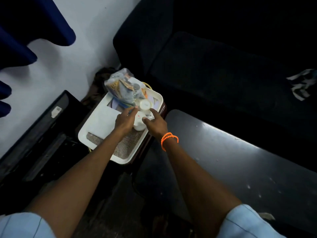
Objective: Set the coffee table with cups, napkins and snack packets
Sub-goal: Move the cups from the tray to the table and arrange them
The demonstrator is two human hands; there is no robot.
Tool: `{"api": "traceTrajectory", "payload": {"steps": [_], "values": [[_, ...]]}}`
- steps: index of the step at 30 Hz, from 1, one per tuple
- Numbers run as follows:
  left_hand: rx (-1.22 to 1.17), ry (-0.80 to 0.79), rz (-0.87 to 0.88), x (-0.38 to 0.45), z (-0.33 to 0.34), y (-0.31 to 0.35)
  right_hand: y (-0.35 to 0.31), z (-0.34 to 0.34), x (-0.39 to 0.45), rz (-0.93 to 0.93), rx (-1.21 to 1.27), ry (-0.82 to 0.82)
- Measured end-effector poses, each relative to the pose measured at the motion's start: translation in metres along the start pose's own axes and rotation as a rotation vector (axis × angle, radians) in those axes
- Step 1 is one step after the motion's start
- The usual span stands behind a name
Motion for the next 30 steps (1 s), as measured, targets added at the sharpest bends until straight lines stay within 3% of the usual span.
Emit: {"api": "traceTrajectory", "payload": {"steps": [7, 12, 18, 25, 30], "values": [[-0.188, -0.092, -0.299, 0.001, 0.009, -0.023, -0.006, 0.000, 0.012, -0.017, -0.092, 0.087], [-0.429, -0.057, -0.352, -0.003, 0.016, -0.027, -0.009, 0.002, 0.009, -0.017, -0.094, 0.085], [-0.828, -0.100, -0.400, -0.016, 0.020, -0.028, -0.008, -0.006, -0.018, -0.051, 0.073, 0.192], [-0.851, -0.236, -0.271, -0.058, 0.048, -0.030, 0.045, -0.029, -0.061, 0.044, 0.378, 0.294], [-0.625, -0.468, -0.238, -0.104, 0.107, -0.030, 0.103, -0.058, -0.091, 0.172, 0.490, 0.269]]}}
Point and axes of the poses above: each hand's wrist, its own x-axis towards the middle knuckle, its own z-axis out of the palm, y = z × x, the point moved 6 cm from there along x, towards the middle knuckle, and after that the axes turned 7 degrees about -x, right-handed, at the moved point
